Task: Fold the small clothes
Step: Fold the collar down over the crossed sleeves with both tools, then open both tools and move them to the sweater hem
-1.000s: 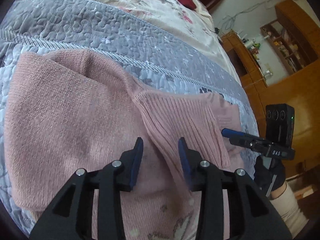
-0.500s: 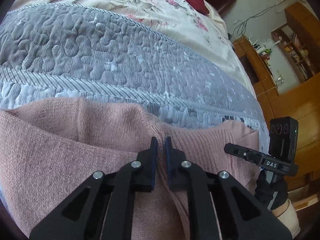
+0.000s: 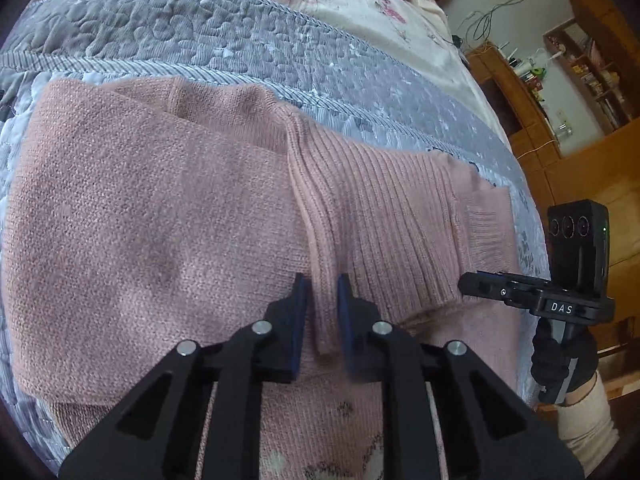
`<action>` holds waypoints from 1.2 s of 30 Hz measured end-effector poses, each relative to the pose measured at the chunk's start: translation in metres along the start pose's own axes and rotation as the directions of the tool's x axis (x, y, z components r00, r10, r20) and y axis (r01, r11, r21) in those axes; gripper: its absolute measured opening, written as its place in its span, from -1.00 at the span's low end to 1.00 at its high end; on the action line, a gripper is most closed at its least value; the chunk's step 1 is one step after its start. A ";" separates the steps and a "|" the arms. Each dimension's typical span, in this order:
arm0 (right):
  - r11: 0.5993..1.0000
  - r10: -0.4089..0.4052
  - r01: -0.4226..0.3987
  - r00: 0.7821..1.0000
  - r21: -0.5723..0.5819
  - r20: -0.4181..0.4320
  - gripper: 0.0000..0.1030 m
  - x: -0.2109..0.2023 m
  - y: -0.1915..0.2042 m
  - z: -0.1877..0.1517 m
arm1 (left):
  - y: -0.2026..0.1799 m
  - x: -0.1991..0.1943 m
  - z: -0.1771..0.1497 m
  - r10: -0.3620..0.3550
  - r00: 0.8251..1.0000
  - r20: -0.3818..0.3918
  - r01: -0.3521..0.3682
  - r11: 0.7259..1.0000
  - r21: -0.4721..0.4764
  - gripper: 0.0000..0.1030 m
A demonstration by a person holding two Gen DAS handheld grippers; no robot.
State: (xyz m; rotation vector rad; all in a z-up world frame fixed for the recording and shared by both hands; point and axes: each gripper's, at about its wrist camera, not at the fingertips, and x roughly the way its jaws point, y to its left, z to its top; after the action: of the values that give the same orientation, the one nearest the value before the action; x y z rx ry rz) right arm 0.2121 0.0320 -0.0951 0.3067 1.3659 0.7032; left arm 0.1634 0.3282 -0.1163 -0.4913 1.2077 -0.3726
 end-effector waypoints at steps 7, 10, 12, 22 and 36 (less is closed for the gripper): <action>0.999 -0.034 0.034 0.999 0.002 0.002 -0.79 0.004 -0.016 -0.004 | 0.006 0.004 -0.002 0.010 1.000 -0.004 -0.009 1.000 0.018 -0.78; 0.998 -0.051 0.052 0.998 -0.025 0.032 -0.65 -0.004 -0.006 -0.007 | -0.002 -0.003 -0.006 0.041 0.999 0.015 -0.041 0.999 0.016 -0.69; 0.998 -0.050 0.053 0.997 -0.036 0.064 -0.59 -0.020 0.005 -0.018 | -0.011 -0.017 -0.015 0.076 0.997 0.030 -0.076 0.997 0.014 -0.47; 0.972 -0.198 0.217 0.962 -0.091 0.188 0.03 -0.142 0.045 -0.216 | -0.019 -0.158 -0.187 0.333 0.935 0.124 -0.338 0.941 0.018 0.20; 0.957 -0.274 0.258 0.955 0.135 0.116 0.20 -0.158 -0.004 -0.359 | 0.018 -0.205 -0.325 0.392 0.916 0.085 -0.381 0.917 -0.120 0.29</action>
State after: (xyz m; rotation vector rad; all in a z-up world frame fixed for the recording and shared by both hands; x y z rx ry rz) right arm -0.1382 -0.1385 -0.0468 0.2525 1.2926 0.3707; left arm -0.2097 0.3976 -0.0527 -0.3421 1.1905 0.0553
